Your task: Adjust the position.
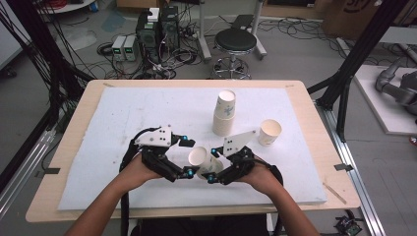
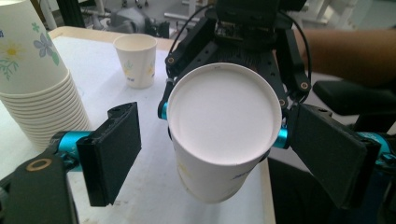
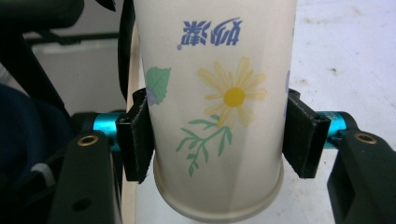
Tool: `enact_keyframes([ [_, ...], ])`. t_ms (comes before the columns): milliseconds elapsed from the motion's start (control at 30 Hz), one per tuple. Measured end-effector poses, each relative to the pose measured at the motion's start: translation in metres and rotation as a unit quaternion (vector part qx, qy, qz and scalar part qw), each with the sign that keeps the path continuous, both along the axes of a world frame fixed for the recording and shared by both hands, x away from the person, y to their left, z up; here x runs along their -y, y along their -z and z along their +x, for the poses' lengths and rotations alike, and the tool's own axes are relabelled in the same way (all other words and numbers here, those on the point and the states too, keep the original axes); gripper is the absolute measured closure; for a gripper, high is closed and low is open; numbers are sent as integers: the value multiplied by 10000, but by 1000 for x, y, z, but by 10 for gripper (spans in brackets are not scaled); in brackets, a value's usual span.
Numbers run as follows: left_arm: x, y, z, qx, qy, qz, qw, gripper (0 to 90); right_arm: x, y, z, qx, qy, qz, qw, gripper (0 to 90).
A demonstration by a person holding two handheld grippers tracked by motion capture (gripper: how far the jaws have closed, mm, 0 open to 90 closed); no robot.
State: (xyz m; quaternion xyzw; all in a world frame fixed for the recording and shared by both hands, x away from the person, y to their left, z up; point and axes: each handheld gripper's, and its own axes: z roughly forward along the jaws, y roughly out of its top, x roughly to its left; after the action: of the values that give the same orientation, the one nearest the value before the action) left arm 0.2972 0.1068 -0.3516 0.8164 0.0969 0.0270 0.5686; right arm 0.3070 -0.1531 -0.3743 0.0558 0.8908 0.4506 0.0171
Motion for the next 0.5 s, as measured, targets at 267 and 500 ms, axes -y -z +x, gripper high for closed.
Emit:
enact_keyframes([
  [267, 3, 0, 1, -23, 47, 262, 9996, 162, -6, -5, 1, 65, -151, -359, 9992, 366],
  [500, 4, -2, 2, -13, 94, 591, 9982, 164, -13, -9, 1, 175, -227, -656, 9974, 366],
])
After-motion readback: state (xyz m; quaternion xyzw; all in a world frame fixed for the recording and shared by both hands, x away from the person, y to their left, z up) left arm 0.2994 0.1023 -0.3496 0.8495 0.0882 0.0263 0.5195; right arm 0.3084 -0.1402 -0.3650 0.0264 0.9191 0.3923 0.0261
